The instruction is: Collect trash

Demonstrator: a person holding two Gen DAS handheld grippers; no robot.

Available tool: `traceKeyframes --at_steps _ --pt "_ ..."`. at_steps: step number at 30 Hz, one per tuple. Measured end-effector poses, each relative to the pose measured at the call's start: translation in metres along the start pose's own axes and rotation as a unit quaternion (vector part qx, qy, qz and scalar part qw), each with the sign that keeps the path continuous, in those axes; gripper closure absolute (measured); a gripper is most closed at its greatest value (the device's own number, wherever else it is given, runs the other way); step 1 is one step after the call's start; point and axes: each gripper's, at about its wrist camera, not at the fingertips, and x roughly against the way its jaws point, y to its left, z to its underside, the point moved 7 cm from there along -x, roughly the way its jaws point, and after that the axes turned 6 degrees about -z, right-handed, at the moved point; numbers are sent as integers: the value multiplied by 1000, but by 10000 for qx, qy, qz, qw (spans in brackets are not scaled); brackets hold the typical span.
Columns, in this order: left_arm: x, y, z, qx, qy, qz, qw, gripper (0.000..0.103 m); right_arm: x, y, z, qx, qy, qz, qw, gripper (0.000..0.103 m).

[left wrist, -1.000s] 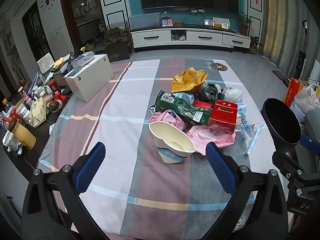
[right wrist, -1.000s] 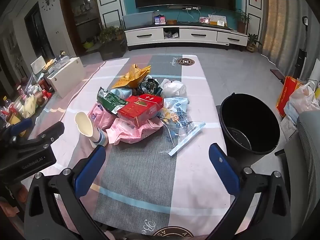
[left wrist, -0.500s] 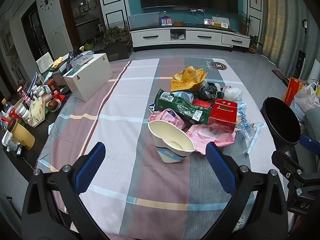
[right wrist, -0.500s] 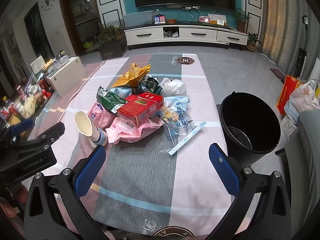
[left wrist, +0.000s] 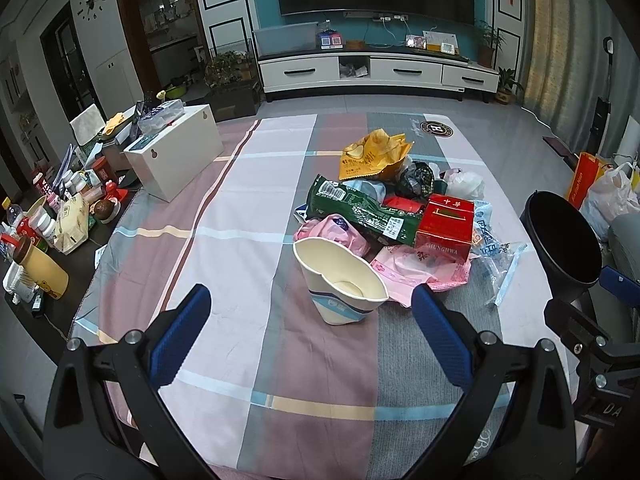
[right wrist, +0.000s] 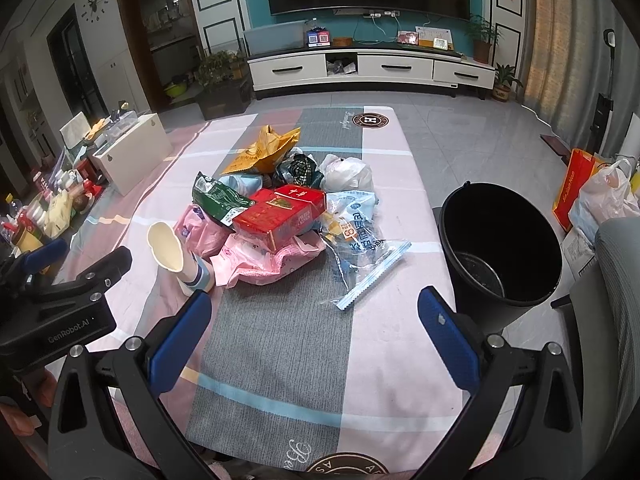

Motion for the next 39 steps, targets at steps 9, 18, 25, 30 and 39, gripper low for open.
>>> traceKeyframes --at_steps 9,18,25,30,39 --pt "-1 -1 1 -25 0 5 10000 3 1 -1 0 -2 1 -4 10000 2" --pt "-2 -5 2 -46 27 16 10000 3 1 -1 0 -16 8 -17 10000 2" --pt "-7 -9 5 -29 131 125 9998 3 -3 -6 1 -55 33 -4 10000 2" --pt "-18 -9 12 266 255 793 9962 3 -14 -24 7 -282 39 -246 9993 2" --pt "-50 13 41 902 552 1664 9804 3 -38 -50 26 -716 182 -838 9937 2"
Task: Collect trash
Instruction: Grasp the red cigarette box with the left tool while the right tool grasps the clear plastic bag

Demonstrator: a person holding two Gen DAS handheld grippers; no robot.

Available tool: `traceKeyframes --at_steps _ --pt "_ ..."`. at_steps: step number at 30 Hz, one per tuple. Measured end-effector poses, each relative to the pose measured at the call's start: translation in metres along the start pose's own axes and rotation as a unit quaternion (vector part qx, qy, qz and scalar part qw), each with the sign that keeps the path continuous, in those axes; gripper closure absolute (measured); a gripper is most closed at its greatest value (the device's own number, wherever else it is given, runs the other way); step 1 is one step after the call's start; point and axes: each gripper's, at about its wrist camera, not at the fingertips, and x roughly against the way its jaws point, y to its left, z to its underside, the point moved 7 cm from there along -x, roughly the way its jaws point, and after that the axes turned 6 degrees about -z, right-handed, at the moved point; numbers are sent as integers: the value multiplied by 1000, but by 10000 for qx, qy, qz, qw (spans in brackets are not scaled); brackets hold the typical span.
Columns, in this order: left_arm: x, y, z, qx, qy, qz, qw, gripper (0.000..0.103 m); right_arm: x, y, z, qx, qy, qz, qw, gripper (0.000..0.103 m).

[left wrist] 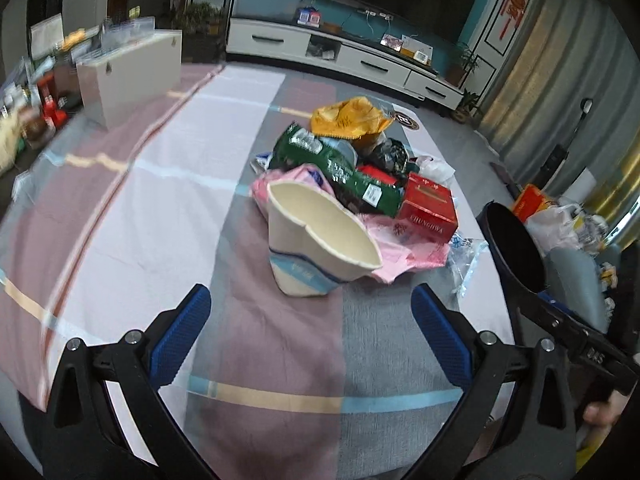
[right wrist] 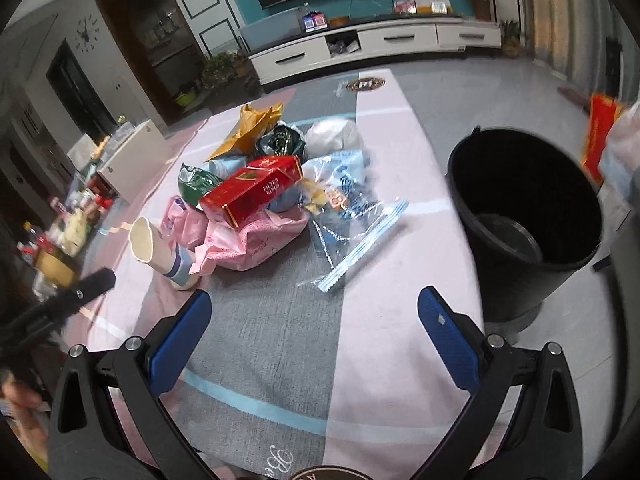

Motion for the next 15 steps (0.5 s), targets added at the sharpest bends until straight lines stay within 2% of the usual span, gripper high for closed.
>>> traceKeyframes --at_steps 3,6,10,12,15 --pt "-1 -1 -1 44 -61 134 9999 3 -9 -9 -2 20 -46 91 9999 2" --pt "8 -21 -13 -274 -369 334 9984 3 -20 -19 -5 140 -43 290 9995 5" --pt "14 -65 -35 -891 -622 612 9922 3 -36 -40 -16 -146 -19 144 9998 12" --pt "4 -85 -48 -1099 -583 647 9901 3 -45 -51 -21 -297 -8 95 9995 17" --pt "-24 -106 -61 -1225 -339 657 9897 3 -59 -63 -30 -327 15 145 9994 19"
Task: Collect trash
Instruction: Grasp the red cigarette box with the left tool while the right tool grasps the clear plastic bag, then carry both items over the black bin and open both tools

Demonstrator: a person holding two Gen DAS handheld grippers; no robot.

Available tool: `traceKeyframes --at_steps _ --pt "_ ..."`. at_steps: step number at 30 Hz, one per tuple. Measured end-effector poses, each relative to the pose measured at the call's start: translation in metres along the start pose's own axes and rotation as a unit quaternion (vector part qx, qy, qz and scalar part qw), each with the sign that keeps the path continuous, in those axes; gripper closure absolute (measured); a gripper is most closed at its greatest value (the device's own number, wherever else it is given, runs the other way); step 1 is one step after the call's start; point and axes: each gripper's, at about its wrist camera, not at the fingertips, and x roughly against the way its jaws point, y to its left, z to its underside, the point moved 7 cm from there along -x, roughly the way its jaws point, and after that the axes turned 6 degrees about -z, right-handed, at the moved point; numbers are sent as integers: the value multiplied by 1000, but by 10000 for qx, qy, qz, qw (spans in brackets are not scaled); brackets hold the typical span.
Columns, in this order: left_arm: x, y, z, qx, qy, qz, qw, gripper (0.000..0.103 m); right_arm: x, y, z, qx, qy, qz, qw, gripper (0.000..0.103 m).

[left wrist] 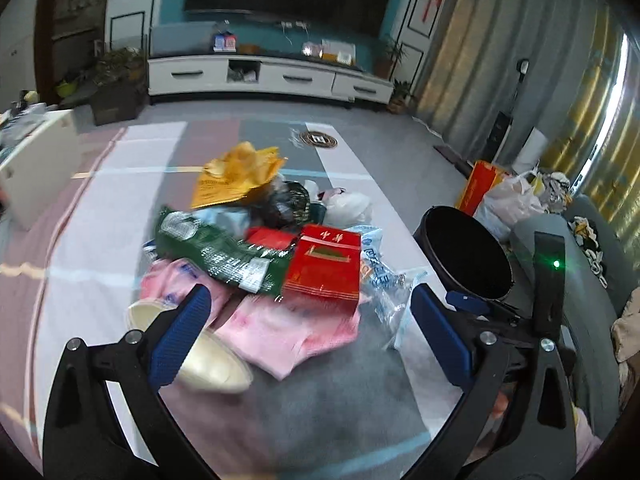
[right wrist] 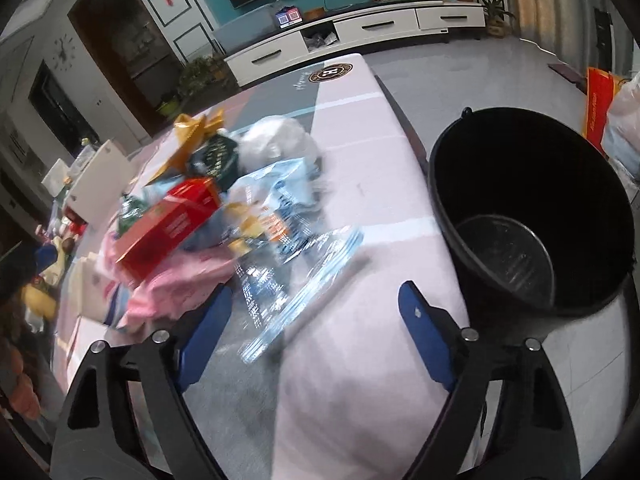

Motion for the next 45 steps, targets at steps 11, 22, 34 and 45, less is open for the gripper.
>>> traceKeyframes --at_steps 11,22,34,45 --pt "-79 -27 8 -693 792 -261 9941 29 -31 -6 -9 97 155 -149 9997 48" --pt "-62 -22 13 -648 616 -186 9958 46 -10 2 -2 98 5 -235 9997 79" --pt "-28 -67 -10 -662 292 461 9963 46 82 -54 -15 -474 -1055 342 9927 79" --pt "-94 -213 -20 -1446 627 1353 9782 46 108 -157 -9 -1490 -1416 1456 9678 78"
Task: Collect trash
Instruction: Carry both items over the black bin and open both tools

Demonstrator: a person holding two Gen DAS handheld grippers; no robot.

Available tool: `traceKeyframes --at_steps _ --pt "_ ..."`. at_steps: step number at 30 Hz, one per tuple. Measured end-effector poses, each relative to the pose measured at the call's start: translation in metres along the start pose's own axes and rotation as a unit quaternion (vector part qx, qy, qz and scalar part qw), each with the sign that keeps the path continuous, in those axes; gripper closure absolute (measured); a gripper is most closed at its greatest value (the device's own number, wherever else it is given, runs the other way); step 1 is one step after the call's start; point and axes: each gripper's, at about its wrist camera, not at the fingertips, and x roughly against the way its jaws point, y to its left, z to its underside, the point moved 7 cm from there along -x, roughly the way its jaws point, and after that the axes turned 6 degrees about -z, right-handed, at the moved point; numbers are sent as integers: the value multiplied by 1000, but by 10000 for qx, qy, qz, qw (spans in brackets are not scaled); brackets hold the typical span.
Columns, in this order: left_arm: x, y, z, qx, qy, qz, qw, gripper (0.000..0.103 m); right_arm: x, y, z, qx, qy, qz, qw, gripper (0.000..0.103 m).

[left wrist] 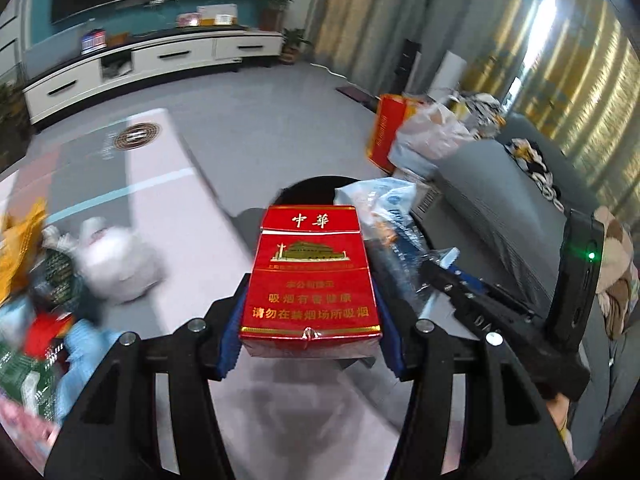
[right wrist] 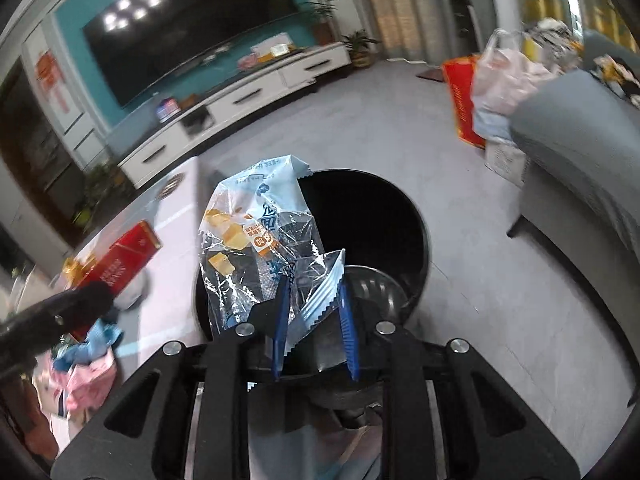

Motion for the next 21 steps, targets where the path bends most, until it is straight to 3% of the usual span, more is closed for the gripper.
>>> traceKeyframes --at_steps 5,6,7,11,14,21 --pt "-36 -18 -8 -136 171 14 9998 44 -14 -17 -3 -343 56 -58 9994 63" --pt "-39 -18 -8 -137 183 -5 9997 36 -16 -19 -3 -408 59 -43 9991 52" --pt "-41 -18 -9 -127 184 -22 9997 30 -17 -20 -3 -469 69 -10 9989 49" --pt "-39 -14 -7 -77 160 -40 9998 22 -12 -21 -1 -563 32 -110 9984 48" --pt "-30 -8 1 -11 156 -78 9998 21 -3 -17 -1 -594 2 -167 9981 48" --pt "19 12 42 42 48 -200 9998 15 21 7 6 -346 90 -475 9982 41"
